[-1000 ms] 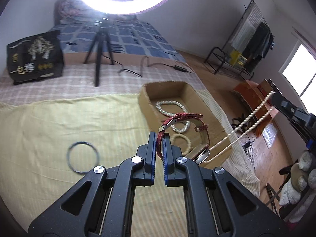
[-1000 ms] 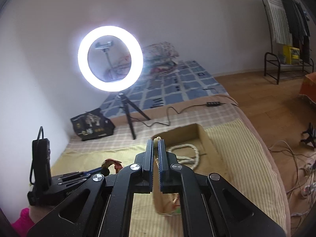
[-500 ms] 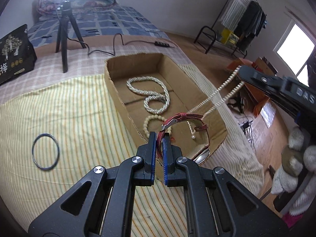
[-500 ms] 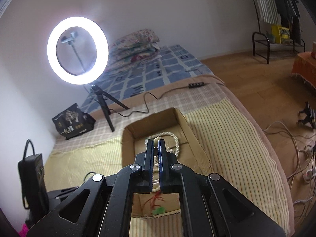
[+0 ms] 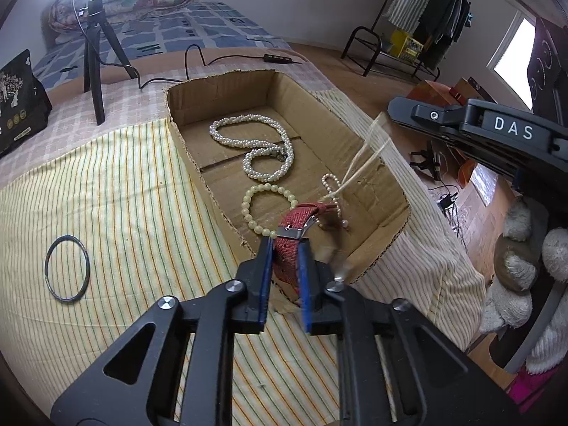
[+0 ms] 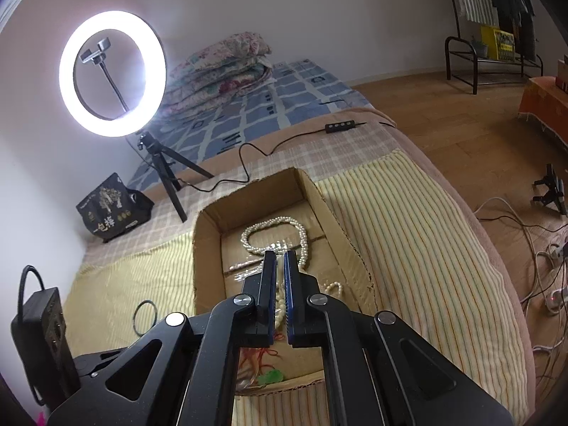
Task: Organize jewelry
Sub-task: 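Carry the watch with the left tool into the box while the right tool carries the necklace there, then open both tools inside the box to release the watch and necklace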
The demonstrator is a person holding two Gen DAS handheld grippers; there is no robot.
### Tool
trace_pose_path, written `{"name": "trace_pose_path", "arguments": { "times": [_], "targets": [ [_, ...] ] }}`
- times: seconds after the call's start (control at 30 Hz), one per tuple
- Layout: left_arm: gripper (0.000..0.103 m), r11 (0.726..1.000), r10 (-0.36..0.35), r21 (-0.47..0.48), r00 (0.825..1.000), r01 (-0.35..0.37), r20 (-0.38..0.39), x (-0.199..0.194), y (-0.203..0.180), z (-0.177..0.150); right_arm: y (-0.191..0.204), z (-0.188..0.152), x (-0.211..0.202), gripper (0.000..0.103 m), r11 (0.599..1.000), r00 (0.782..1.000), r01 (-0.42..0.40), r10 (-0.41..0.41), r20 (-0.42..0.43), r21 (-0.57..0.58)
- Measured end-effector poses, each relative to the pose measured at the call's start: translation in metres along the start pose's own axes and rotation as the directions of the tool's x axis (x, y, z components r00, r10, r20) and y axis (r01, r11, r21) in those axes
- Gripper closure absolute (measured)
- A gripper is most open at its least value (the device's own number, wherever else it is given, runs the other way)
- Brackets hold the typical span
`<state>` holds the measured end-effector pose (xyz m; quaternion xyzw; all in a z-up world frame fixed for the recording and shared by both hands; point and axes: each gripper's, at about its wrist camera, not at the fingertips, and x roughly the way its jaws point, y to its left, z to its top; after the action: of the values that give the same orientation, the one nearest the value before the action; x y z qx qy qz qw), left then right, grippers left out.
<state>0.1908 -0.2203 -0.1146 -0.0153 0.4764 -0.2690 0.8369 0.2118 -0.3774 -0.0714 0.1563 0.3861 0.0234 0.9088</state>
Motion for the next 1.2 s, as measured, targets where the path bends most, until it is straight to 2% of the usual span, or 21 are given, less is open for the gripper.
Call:
{"name": "trace_pose_path", "arguments": {
  "times": [0.07, 0.1, 0.73, 0.8, 0.87, 1.2],
  "targets": [
    [0.075, 1.0, 0.007, -0.002, 1.0, -0.007, 0.005, -0.002, 0.001, 0.0, -0.001, 0.0, 0.0, 0.062, 1.0, 1.0, 0.008, -0.008, -0.003, 0.004],
    [0.074, 1.0, 0.006, -0.004, 1.0, -0.006, 0.011, -0.004, 0.002, 0.0, -0.001, 0.0, 0.0, 0.058, 1.0, 1.0, 0.011, -0.011, 0.002, 0.006],
    [0.074, 1.0, 0.022, -0.015, 0.998, -0.021, 0.058, -0.033, 0.014, 0.001, 0.011, 0.001, -0.013, 0.051, 0.999, 0.999, 0.043, -0.042, 0.03, -0.026],
    [0.074, 1.0, 0.024, -0.013, 0.998, -0.023, 0.063, -0.037, 0.015, 0.001, 0.014, 0.001, -0.015, 0.049, 0.999, 0.999, 0.044, -0.043, 0.031, -0.031],
    [0.074, 1.0, 0.027, -0.009, 0.997, -0.027, 0.07, -0.041, 0.014, 0.0, 0.016, 0.0, -0.016, 0.042, 0.998, 0.998, 0.045, -0.044, 0.033, -0.039],
    [0.074, 0.995, 0.083, 0.048, 0.99, -0.089, 0.112, -0.062, 0.018, -0.009, 0.034, -0.004, -0.026, 0.041, 0.992, 0.997, 0.059, -0.053, 0.059, -0.109]
  ]
}}
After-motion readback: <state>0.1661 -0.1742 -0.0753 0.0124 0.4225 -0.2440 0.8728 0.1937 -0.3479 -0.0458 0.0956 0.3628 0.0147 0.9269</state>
